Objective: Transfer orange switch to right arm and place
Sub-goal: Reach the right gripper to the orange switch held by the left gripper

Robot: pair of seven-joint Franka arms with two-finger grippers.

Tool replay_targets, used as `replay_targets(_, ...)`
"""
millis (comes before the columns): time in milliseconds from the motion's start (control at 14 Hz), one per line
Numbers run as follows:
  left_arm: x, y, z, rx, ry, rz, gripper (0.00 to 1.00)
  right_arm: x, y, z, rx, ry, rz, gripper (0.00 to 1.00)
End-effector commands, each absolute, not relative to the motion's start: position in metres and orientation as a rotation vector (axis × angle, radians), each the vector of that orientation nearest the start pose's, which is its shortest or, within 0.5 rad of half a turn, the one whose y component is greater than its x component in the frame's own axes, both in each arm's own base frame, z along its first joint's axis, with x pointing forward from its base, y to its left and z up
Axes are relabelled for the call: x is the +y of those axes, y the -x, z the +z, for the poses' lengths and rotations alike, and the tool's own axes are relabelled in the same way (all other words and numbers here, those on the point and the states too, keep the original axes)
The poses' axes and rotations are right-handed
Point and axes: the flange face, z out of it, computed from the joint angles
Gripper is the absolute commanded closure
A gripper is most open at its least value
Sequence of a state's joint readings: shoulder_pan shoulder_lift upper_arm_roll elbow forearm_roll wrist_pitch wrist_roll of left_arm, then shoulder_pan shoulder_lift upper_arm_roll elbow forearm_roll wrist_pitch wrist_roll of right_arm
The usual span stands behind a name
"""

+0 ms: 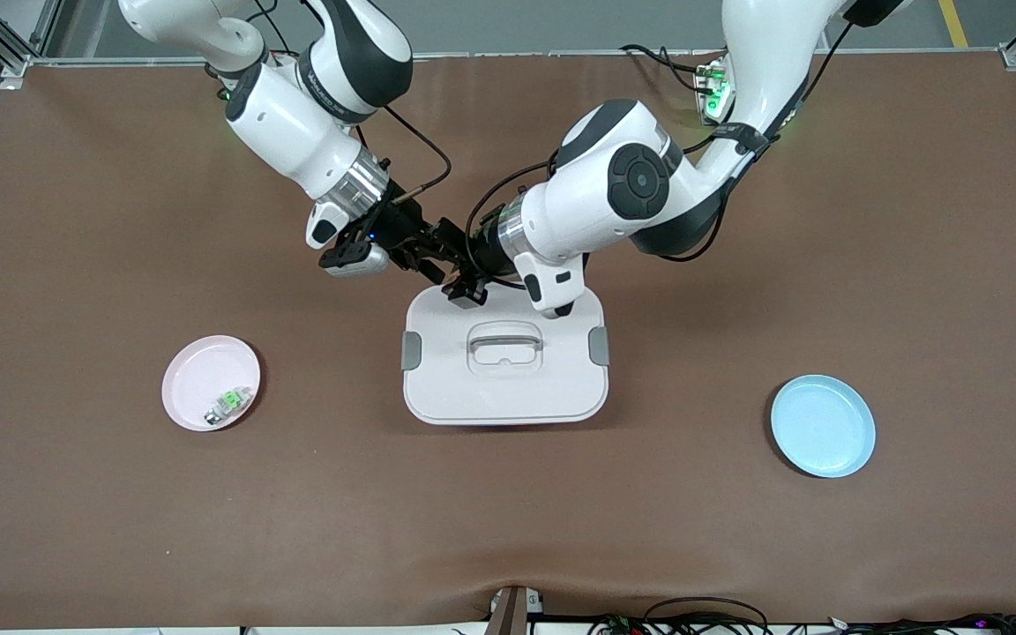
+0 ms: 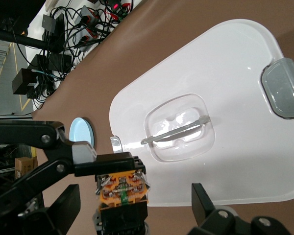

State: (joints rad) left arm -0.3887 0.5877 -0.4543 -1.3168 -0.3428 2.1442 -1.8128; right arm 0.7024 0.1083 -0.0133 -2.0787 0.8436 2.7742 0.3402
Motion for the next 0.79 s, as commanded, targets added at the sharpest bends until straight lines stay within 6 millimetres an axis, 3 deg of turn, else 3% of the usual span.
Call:
replay_targets(0, -0.5086, -0.5389, 0.4638, -1.989, 2.814, 0.847, 1.0, 0.3643, -0.4871, 0.4279, 0.423, 2.373, -0.276, 0.0)
replay_targets(143, -0.5086, -0.5389, 0.4638, -1.989, 2.814, 0.847, 1.0, 0.3653, -0.4869, 0.4277, 0.422, 2.373, -0.275, 0.0)
replay_targets(214, -0.5087, -0.5388, 0.4638, -1.99, 2.813, 0.85, 1.0, 0.3676, -0.4853, 0.4277, 0.416, 2.374, -0.273, 0.1)
replay_targets(500, -0.5086, -0.5387, 0.4649, -1.989, 2.816, 0.846, 1.0, 0.3691, -0.4857, 0.4308, 0.44, 2.358, -0.261, 1.0)
replay_targets(714, -0.5086, -0.5387, 0.4649, -1.989, 2.816, 0.846, 1.0, 0.3718, -0.486, 0.4352, 0.474, 2.34, -0.249, 1.0)
